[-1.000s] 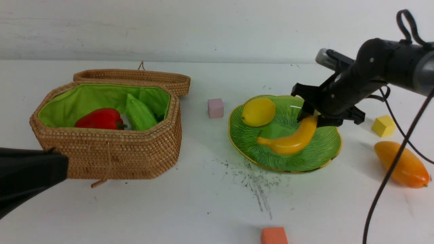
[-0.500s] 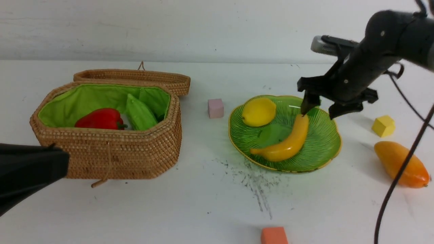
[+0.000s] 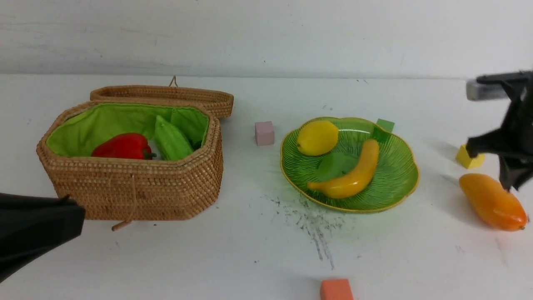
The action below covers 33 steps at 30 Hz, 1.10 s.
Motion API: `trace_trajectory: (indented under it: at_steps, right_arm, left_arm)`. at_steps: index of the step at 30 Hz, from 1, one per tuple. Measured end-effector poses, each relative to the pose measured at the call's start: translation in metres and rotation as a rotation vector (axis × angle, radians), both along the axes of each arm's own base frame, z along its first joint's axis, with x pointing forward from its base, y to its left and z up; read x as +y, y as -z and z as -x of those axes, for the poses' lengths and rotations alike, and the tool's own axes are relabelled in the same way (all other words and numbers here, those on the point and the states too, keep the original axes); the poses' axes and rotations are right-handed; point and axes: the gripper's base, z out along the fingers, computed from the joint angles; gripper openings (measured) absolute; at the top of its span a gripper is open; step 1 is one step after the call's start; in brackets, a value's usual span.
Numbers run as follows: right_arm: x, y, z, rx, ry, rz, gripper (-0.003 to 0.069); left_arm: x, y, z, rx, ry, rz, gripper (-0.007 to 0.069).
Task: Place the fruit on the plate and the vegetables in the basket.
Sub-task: Use the right arm to grab a mango and put it into the right plate
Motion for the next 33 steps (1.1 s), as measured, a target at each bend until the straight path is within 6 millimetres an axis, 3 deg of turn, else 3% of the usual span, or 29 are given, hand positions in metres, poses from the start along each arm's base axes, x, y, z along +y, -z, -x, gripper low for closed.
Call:
trace_trajectory:
  at_steps: [2, 9, 12, 16, 21, 33]
  right_arm:
    - [-0.009, 0.009, 0.0, -0.013, 0.016, -0.022, 0.0192]
    - [-0.03, 0.019, -0.013, -0.135, -0.029, -0.024, 0.0587]
    - [-0.032, 0.041, -0.023, -0.116, -0.025, -0.036, 0.0666]
    - [-0.033, 0.068, -0.036, -0.11, -0.022, -0.043, 0.0668]
    - [-0.035, 0.107, -0.046, -0.054, -0.026, -0.042, 0.0598]
    - [-0.035, 0.108, -0.047, -0.055, -0.03, -0.042, 0.0585]
  left_arm:
    - [-0.001, 0.0, 0.0, 0.006, 0.005, 0.01, 0.0022]
    - [-0.002, -0.001, 0.001, 0.009, 0.015, 0.025, 0.0022]
    - [-0.002, -0.002, 0.001, -0.003, 0.02, 0.025, 0.0024]
    - [-0.002, -0.002, 0.001, -0.008, 0.022, 0.028, 0.0027]
    - [-0.003, -0.003, 0.001, -0.009, 0.026, 0.045, 0.0029]
    - [-0.003, -0.004, 0.001, -0.015, 0.025, 0.053, 0.0033]
